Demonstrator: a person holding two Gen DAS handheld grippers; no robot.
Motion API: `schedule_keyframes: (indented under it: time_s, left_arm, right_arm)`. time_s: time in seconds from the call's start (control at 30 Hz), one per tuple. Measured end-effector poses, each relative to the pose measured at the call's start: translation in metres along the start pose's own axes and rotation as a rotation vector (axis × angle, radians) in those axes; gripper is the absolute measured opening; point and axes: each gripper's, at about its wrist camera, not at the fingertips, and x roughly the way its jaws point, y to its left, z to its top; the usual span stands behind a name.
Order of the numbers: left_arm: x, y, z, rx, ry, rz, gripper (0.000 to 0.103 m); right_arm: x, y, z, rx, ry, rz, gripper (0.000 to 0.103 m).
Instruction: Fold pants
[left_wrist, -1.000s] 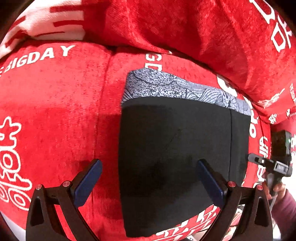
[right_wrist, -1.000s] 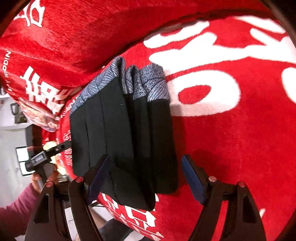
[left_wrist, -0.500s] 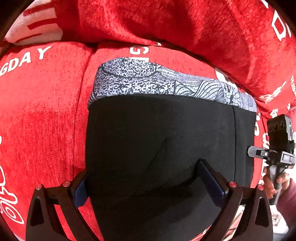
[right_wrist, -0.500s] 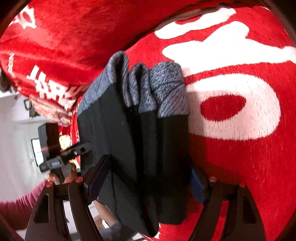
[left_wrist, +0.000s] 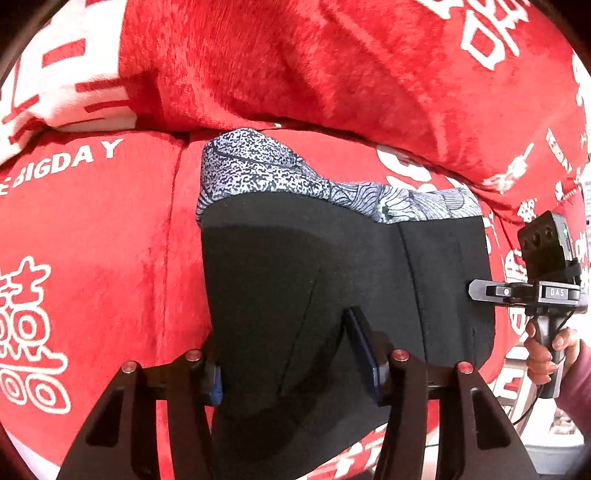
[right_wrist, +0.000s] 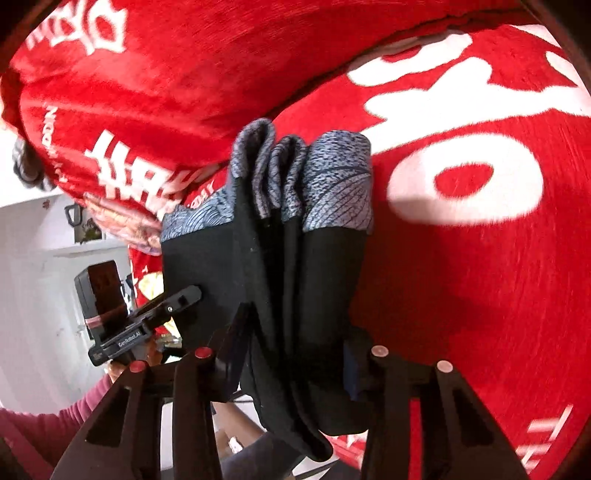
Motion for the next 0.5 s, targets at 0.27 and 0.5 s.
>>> schedule_keyframes:
  time_s: [0.27, 0.5]
  left_arm:
    - [-0.024, 0.018, -0.056, -0.058, 0.016, 0.051, 0.056]
    - [0.003, 0.051, -0.083, -0.201, 0.041, 0.22, 0.076]
  right_arm:
    - [0.01, 0.008, -0.058, 0.034, 0.033, 0.04, 0.046]
    - [0.037, -0.015, -0.07, 0.022, 0.094, -0.181, 0.059]
